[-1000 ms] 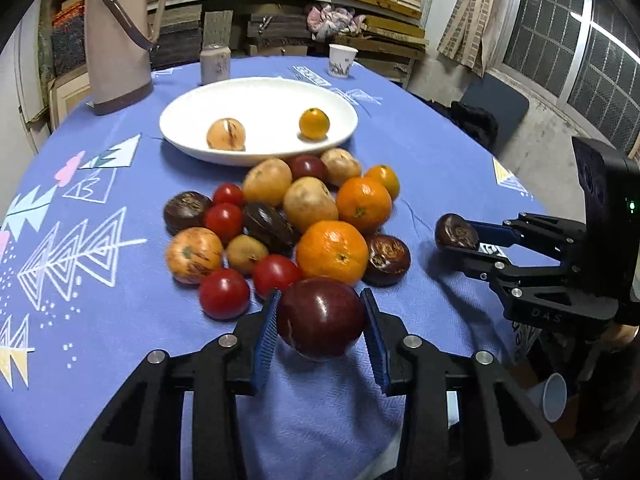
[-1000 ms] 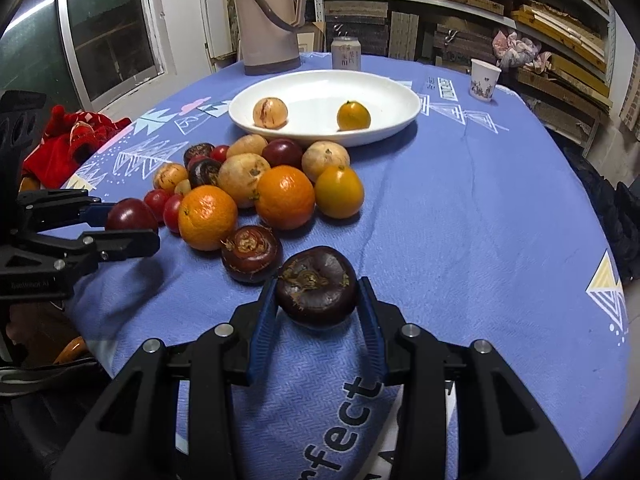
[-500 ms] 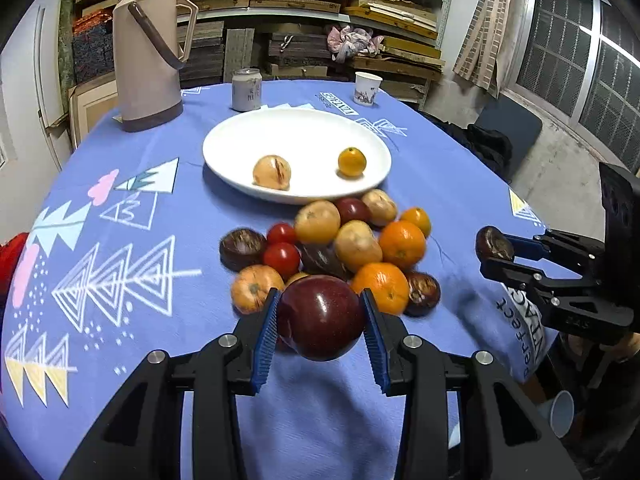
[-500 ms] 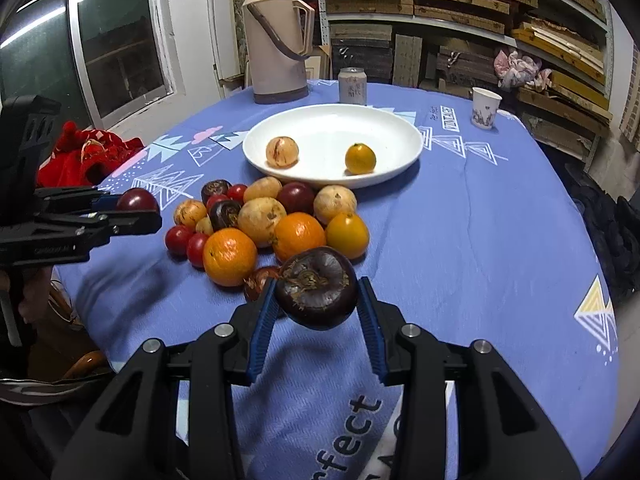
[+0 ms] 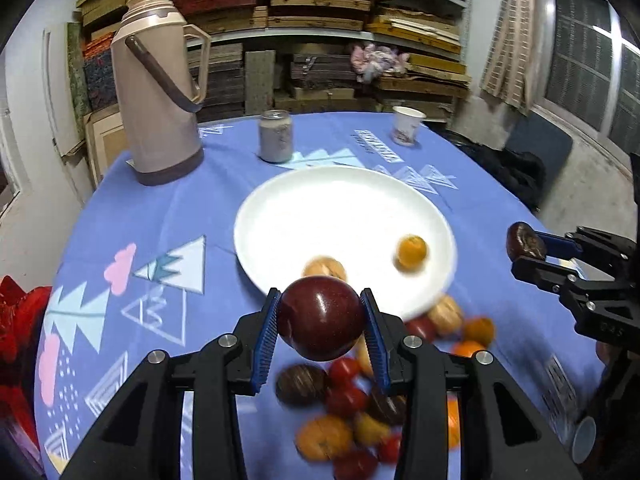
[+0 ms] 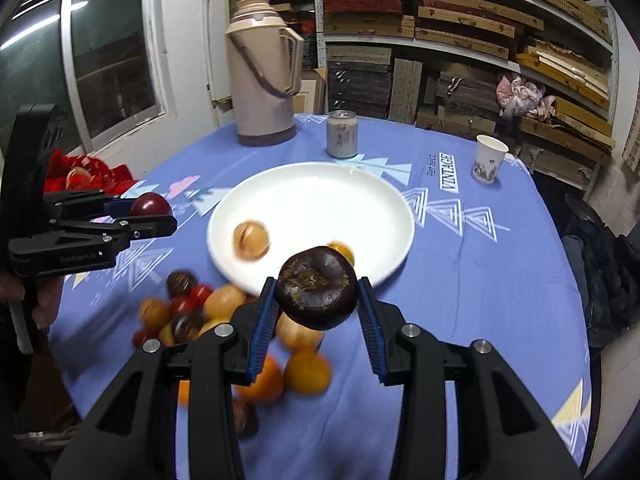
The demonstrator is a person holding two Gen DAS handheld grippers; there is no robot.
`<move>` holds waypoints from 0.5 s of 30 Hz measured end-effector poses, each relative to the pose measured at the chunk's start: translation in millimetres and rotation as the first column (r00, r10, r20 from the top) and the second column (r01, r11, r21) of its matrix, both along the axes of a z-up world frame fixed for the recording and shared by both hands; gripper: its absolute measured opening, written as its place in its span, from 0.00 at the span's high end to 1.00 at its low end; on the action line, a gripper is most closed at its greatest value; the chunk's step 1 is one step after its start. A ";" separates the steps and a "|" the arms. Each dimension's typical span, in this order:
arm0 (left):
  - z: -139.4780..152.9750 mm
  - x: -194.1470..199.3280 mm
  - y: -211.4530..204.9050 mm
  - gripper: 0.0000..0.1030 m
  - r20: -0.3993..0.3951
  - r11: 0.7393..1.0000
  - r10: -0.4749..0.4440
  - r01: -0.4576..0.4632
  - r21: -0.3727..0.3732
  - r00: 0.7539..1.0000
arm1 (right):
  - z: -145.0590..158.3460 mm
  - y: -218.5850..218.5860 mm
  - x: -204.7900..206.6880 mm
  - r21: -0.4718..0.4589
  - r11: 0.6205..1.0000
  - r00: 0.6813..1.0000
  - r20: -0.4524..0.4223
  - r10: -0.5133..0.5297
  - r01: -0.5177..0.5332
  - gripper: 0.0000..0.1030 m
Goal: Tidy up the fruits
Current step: 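Place the mangosteen on the plate with the right tool while the left places the plum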
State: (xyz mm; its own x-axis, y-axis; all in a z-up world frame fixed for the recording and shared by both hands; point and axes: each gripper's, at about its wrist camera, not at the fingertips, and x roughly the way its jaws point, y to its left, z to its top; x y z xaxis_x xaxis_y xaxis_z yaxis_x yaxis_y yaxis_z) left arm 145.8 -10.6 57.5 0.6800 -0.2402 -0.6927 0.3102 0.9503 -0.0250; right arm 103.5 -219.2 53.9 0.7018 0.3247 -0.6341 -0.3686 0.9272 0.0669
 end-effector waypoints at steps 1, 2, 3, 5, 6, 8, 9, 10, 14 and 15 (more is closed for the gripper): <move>-1.3 8.5 0.2 0.61 -0.002 1.000 0.005 -0.005 0.000 1.000 | -0.9 0.6 11.1 0.011 1.000 1.000 -0.011 -0.002 0.002 0.62; -3.4 18.0 0.2 0.61 -0.008 1.000 0.011 -0.011 0.002 1.000 | -3.4 1.8 24.6 0.025 1.000 1.000 -0.030 -0.007 0.008 0.62; -6.4 28.4 -0.3 0.61 -0.017 1.000 0.022 -0.022 0.007 1.000 | -5.0 2.9 34.3 0.026 1.000 0.999 -0.040 -0.013 0.014 0.62; -11.5 41.8 -1.5 0.61 -0.028 1.000 0.027 -0.027 0.008 0.999 | -12.7 6.7 58.8 0.023 0.999 0.997 -0.069 -0.031 0.033 0.62; -15.2 49.3 -2.7 0.61 -0.038 0.999 0.030 -0.030 0.010 0.999 | -16.0 7.7 67.0 0.029 0.999 0.996 -0.085 -0.033 0.036 0.62; -20.8 60.6 -4.4 0.61 -0.052 0.999 0.036 -0.036 0.013 0.998 | -24.1 10.0 85.6 0.038 0.998 0.992 -0.117 -0.041 0.046 0.62; -24.6 67.2 -4.8 0.61 -0.060 0.999 0.039 -0.039 0.008 0.997 | -29.2 12.1 95.5 0.033 0.998 0.990 -0.132 -0.050 0.054 0.62; -28.6 74.2 -4.7 0.61 -0.070 0.999 0.049 -0.049 0.007 0.996 | -32.9 12.6 103.3 0.033 0.997 0.988 -0.144 -0.062 0.067 0.62; -40.2 95.9 -3.4 0.61 -0.113 0.996 0.084 -0.085 -0.008 0.990 | -45.7 11.3 130.1 0.043 0.994 0.978 -0.187 -0.087 0.097 0.62; -42.5 99.6 -3.4 0.61 -0.118 0.996 0.090 -0.092 -0.006 0.989 | -48.6 11.2 136.1 0.043 0.994 0.976 -0.198 -0.093 0.103 0.62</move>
